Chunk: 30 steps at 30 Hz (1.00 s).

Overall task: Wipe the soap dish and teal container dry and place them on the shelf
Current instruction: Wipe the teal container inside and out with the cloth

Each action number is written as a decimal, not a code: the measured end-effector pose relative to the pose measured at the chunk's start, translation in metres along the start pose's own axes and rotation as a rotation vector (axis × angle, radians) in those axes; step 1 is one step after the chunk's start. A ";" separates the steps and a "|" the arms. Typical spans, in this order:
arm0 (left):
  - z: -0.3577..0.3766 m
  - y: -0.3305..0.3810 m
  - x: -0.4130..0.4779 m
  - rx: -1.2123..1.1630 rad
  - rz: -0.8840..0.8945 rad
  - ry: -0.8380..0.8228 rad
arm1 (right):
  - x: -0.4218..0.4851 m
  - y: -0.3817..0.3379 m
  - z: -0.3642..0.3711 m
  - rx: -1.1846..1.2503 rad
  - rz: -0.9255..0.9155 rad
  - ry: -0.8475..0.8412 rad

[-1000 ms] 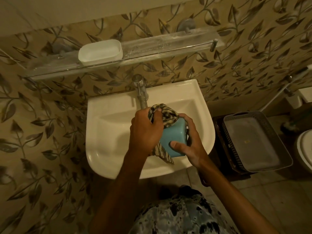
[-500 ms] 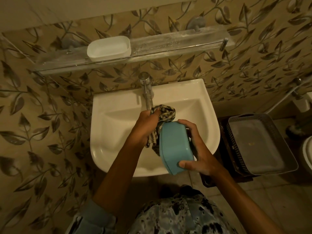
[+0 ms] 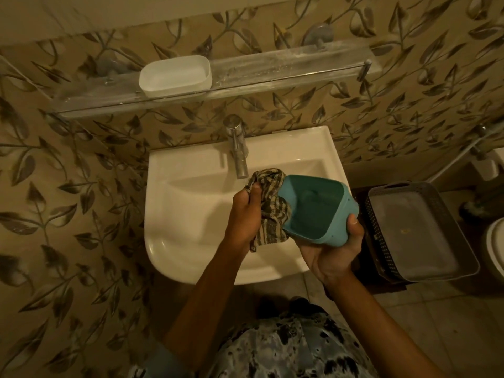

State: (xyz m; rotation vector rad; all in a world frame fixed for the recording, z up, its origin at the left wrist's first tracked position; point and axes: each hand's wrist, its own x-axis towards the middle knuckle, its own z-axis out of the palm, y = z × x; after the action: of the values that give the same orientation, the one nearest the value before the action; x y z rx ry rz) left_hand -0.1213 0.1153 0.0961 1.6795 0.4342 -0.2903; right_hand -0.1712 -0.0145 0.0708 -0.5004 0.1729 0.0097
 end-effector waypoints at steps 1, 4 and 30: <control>0.001 -0.002 -0.001 -0.018 -0.010 0.007 | 0.001 0.001 0.001 0.000 -0.026 0.007; 0.005 -0.009 -0.008 -0.079 -0.068 0.040 | 0.004 0.003 0.000 -0.048 -0.087 0.058; -0.018 0.022 -0.051 -0.327 0.034 0.127 | 0.030 -0.022 -0.038 -1.093 -0.494 0.132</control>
State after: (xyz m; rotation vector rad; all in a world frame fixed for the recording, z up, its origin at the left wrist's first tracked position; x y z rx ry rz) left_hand -0.1581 0.1249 0.1405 1.3868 0.5179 -0.0807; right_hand -0.1467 -0.0529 0.0439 -1.6263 0.1591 -0.4335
